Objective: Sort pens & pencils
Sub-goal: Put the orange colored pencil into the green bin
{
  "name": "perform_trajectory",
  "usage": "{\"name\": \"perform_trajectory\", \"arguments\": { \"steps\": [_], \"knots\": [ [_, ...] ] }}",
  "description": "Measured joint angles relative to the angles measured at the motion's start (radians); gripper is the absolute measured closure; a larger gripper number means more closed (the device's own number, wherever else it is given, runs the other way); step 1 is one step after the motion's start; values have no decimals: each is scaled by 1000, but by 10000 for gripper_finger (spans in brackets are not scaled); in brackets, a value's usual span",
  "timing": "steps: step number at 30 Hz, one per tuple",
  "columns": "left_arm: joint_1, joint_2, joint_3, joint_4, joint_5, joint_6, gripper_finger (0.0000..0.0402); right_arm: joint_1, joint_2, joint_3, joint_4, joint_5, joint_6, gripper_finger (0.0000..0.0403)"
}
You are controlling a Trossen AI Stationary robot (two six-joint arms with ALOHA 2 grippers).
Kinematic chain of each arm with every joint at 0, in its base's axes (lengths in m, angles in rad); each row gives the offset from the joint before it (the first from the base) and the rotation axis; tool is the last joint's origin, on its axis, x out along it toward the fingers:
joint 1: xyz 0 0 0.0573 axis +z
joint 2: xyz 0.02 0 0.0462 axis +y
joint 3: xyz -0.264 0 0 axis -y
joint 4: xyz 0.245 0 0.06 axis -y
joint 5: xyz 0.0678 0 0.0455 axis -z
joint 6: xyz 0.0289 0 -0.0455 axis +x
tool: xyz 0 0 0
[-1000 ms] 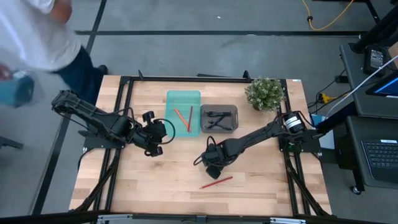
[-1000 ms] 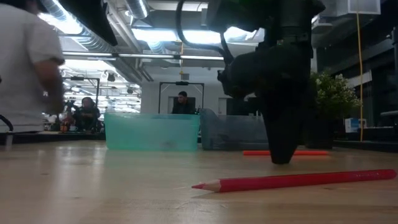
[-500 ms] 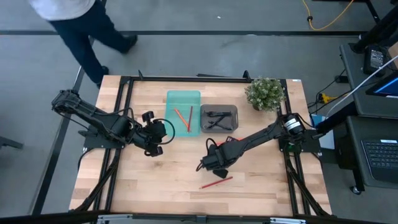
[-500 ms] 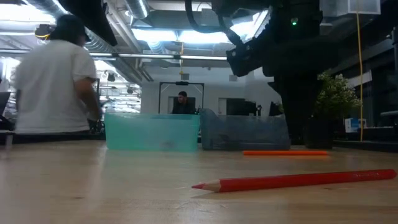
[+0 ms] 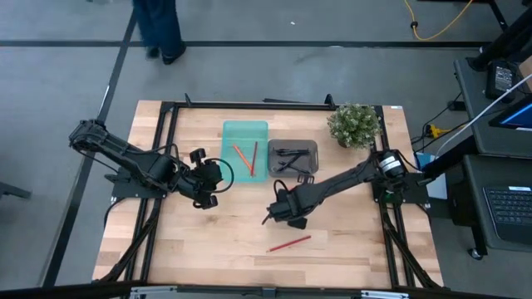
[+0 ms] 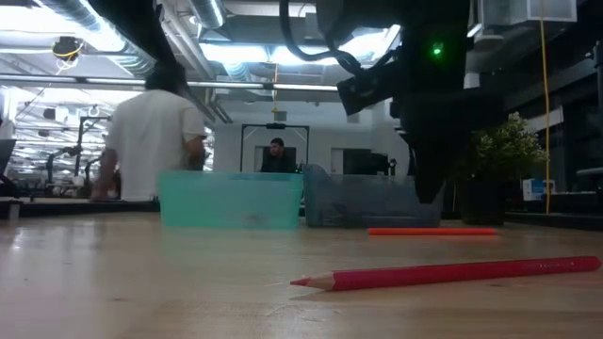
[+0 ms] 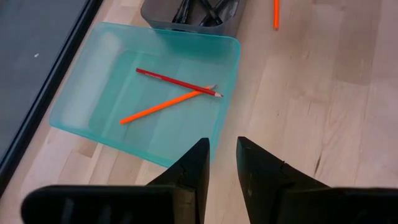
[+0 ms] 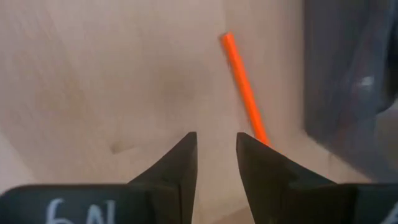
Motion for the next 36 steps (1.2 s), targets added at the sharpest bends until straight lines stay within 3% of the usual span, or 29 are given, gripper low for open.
{"name": "perform_trajectory", "arguments": {
  "steps": [6, 23, 36],
  "knots": [
    [0, 0, 0, 0, 0, 0, 327, -22, -2, -5, 13, 30, -30, 289],
    [0, 0, 0, -5, 0, 0, 327, -60, -6, -157, 223, -34, -64, 289],
    [0, 0, 0, -7, 0, 0, 327, -79, -6, -160, 244, -50, -85, 289]
  ]
}}
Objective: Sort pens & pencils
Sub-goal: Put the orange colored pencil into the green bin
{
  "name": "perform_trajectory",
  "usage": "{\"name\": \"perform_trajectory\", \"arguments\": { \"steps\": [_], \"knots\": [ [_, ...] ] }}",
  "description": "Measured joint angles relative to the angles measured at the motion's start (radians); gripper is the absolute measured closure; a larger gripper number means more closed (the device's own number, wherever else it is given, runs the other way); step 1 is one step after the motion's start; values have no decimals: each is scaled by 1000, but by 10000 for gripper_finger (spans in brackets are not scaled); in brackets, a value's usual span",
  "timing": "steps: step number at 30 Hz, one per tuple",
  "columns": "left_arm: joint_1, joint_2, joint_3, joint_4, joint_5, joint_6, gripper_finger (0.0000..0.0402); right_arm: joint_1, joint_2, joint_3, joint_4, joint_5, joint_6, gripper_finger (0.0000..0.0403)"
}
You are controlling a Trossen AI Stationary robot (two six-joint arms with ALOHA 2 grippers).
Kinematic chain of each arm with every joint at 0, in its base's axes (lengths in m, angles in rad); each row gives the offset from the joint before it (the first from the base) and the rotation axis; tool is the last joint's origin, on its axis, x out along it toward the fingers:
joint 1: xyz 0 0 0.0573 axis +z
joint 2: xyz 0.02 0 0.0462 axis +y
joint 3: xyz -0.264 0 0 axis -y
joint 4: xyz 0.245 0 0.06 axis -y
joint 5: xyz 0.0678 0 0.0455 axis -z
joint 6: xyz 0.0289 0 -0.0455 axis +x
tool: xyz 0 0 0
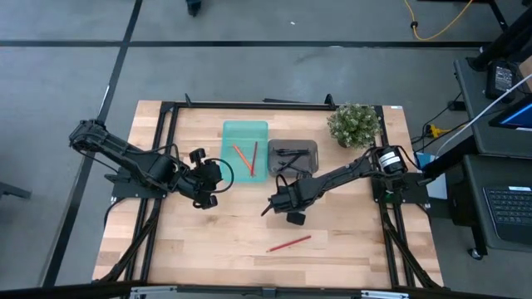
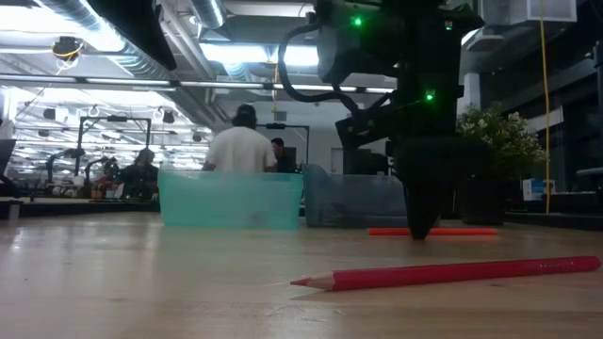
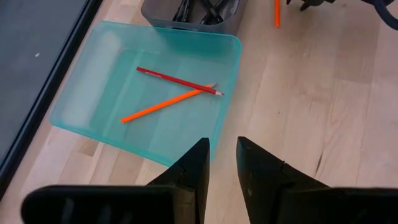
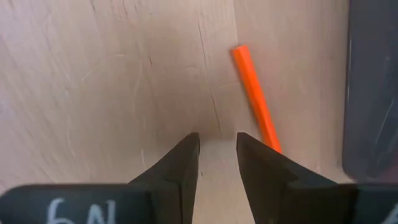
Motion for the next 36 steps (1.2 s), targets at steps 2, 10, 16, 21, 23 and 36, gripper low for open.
{"name": "perform_trajectory", "arguments": {
  "steps": [2, 10, 16, 21, 23, 36],
  "knots": [
    [0, 0, 0, 0, 0, 0, 327, 1, 0, 0, 0, 0, 12, 289],
    [-56, 0, 0, 5, -18, 3, 328, 53, 8, 134, -24, -37, 142, 289],
    [-109, 41, 0, 32, -17, -53, 335, 147, 7, 456, -155, 123, 61, 297],
    [-142, 134, 0, 78, 13, -102, 335, 237, 6, 797, -418, 507, -14, 318],
    [-141, 185, 0, 155, 30, -78, 335, 265, 4, 923, -471, 655, -56, 325],
    [94, 634, 326, 492, 197, 326, 335, 250, -155, 957, -193, 666, -389, 334]
  ]
}}
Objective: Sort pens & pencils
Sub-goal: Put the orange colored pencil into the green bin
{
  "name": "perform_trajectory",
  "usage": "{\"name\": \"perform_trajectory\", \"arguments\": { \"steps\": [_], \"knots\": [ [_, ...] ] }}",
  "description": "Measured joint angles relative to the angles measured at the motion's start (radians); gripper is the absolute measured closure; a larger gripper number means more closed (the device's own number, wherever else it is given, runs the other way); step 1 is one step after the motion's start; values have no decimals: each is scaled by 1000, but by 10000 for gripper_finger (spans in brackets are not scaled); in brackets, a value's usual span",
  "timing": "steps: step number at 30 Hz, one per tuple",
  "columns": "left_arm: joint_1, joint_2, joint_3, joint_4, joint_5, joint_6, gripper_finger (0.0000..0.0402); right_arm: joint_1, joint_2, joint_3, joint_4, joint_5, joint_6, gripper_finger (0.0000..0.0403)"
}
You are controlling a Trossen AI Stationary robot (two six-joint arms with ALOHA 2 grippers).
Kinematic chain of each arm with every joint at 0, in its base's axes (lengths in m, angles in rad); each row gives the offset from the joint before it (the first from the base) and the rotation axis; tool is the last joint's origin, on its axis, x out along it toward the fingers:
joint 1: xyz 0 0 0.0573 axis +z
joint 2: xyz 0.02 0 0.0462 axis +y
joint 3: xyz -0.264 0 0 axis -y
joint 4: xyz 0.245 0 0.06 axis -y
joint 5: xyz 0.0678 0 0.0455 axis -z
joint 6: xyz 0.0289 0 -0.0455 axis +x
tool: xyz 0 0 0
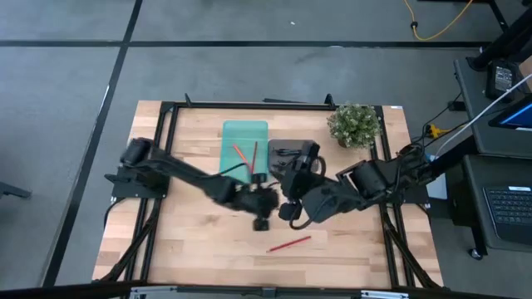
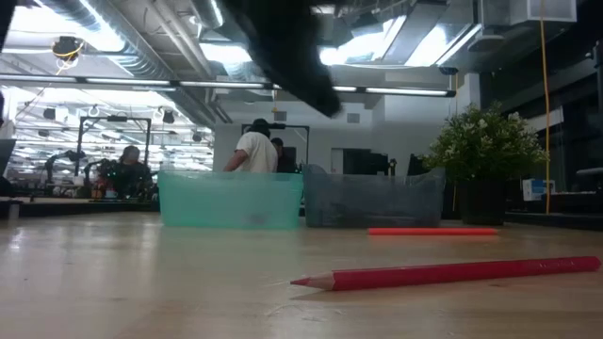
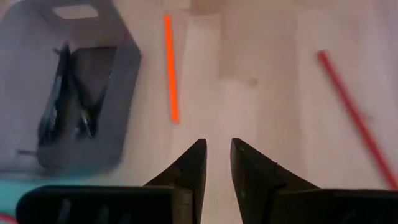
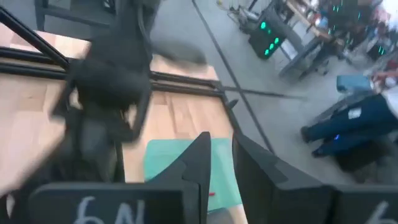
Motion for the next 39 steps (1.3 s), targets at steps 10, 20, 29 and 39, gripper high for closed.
{"name": "perform_trajectory", "arguments": {
  "steps": [10, 20, 29, 39],
  "knots": [
    [134, 298, 389, -180, 76, 52, 335, -18, -23, 47, 49, 174, -413, 334],
    [159, 384, 422, -183, 163, -12, 335, -17, -73, 47, 102, 188, -455, 334],
    [199, 384, 423, -170, 190, -21, 327, -17, -74, 48, 100, 151, -466, 334],
    [242, 428, 422, -140, 260, -37, 309, -17, -74, 48, 100, 146, -517, 334]
  ]
}}
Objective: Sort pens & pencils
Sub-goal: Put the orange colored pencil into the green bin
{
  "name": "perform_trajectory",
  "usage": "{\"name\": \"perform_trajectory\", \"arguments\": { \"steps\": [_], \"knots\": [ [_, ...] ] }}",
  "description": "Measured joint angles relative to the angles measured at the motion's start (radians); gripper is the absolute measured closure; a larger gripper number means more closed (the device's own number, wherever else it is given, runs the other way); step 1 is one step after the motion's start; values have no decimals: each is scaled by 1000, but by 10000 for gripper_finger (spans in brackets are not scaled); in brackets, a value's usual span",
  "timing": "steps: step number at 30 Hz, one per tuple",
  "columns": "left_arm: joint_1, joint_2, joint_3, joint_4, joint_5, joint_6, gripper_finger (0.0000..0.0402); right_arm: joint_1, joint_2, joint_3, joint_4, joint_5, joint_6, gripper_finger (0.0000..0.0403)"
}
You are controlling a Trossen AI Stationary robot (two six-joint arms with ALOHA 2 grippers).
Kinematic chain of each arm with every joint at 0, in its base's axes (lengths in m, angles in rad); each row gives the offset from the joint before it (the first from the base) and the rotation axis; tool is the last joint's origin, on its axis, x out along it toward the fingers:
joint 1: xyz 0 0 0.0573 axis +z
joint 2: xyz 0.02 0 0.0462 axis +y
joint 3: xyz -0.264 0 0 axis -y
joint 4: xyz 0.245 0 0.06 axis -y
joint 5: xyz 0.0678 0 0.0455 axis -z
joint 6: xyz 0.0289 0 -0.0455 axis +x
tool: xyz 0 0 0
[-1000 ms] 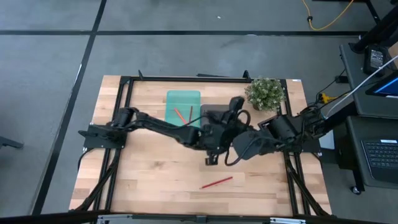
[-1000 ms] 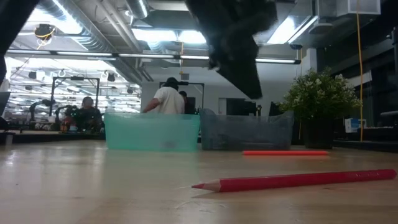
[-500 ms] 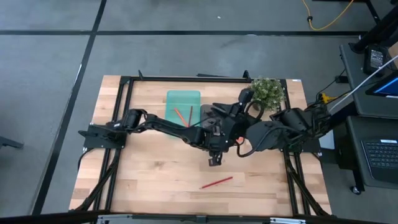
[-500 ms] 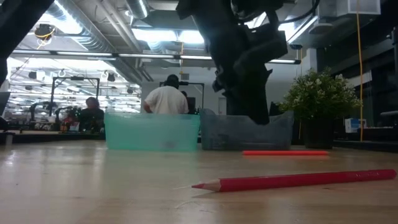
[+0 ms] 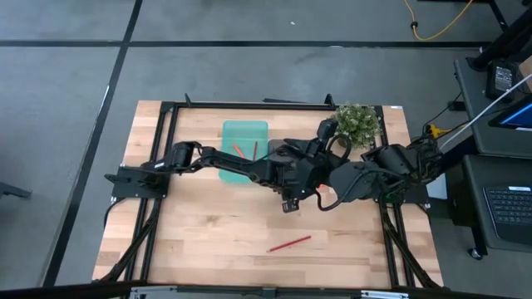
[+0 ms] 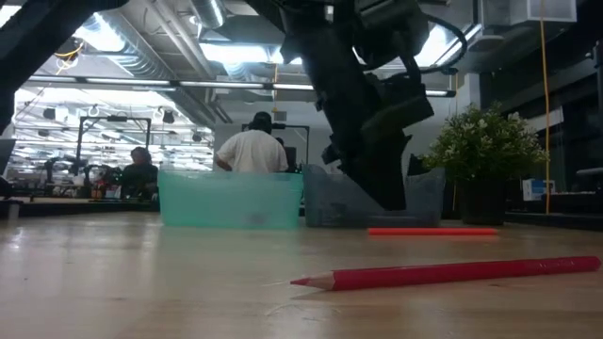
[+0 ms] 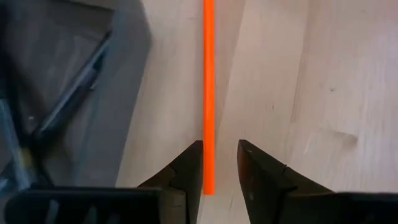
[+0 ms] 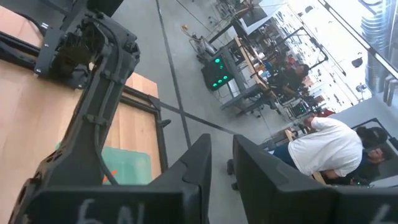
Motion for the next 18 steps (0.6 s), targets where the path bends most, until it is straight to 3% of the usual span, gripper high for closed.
{"name": "perform_trajectory", "arguments": {
  "steps": [18],
  "knots": [
    [9, 20, 1, 36, -3, 7, 308, 0, 0, 0, 8, -54, 0, 334]
  ]
}}
